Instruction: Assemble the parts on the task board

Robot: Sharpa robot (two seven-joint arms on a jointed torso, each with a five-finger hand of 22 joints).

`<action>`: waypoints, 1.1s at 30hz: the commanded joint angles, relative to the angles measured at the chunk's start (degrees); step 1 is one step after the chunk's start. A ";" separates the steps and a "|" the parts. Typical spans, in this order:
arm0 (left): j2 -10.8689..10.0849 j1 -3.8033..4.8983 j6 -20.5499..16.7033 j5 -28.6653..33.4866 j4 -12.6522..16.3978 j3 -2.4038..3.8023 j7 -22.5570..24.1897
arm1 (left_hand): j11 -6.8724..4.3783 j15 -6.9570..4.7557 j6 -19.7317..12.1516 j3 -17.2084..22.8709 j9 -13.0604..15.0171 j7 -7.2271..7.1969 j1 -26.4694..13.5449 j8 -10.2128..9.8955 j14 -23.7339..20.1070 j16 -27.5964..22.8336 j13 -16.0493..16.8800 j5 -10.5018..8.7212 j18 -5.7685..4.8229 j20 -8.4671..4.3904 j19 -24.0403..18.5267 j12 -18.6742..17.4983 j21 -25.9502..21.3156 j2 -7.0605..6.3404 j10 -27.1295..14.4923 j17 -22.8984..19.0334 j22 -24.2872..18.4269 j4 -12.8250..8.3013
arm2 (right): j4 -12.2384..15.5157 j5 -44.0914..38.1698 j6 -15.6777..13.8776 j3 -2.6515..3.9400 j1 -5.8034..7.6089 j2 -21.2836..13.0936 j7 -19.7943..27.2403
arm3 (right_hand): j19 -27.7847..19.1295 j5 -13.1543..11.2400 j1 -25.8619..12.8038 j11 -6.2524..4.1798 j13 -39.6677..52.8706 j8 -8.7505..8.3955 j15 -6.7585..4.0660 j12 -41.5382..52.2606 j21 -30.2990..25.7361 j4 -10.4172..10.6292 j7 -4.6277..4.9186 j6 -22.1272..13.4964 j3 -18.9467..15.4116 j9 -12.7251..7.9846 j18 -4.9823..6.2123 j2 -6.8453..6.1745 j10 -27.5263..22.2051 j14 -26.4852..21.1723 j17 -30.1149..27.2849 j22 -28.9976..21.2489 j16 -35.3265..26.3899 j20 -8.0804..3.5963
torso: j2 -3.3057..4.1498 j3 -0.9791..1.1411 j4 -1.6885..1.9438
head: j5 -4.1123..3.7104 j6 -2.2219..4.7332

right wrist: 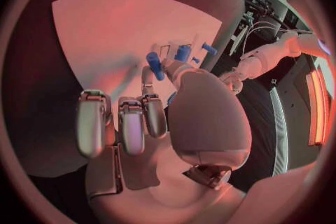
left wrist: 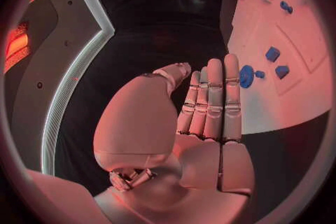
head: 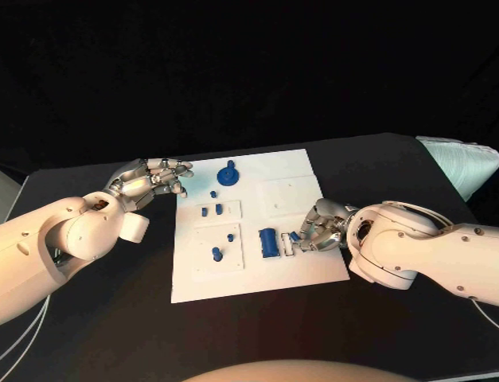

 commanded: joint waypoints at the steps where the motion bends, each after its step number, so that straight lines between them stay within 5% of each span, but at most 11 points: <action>1: 0.02 -0.02 1.22 -0.35 0.19 0.03 0.12 | 0.09 0.00 -0.10 0.27 -0.09 0.15 0.40 0.20 -0.43 -0.07 -0.08 0.35 0.34 -0.15 0.38 0.33 -0.25 0.26 -0.33 -0.08 -0.05 -0.13 | -0.26 -1.07 -0.72 -0.03 -0.17 0.71 -0.75 | 4.64 -0.45 -0.69 -0.47 10.13 0.33 0.05 0.30 0.27 0.10 -0.02 0.55 -0.41 0.00 -0.95 0.17 2.81 5.98 15.10 12.83 0.36 0.11 | 0.03 0.02 0.00 | 0.00 -0.07; 33: -0.19 -0.02 1.91 -0.76 0.39 0.03 -0.35 | 0.09 -0.02 -0.06 0.51 -0.11 0.17 0.92 0.26 -0.48 -0.10 -0.11 0.46 0.33 -0.22 0.47 0.36 -0.20 0.52 -0.33 -0.15 0.00 -0.41 | -2.18 -3.72 3.29 -0.11 -0.61 3.89 -2.14 | 4.61 -3.99 -4.22 -0.66 10.24 0.77 -0.14 0.43 0.10 0.13 -0.25 1.14 -2.51 -0.32 -0.92 0.14 2.91 5.98 15.10 12.78 0.36 -0.07 | 0.00 0.04 -0.02 | 0.36 -0.68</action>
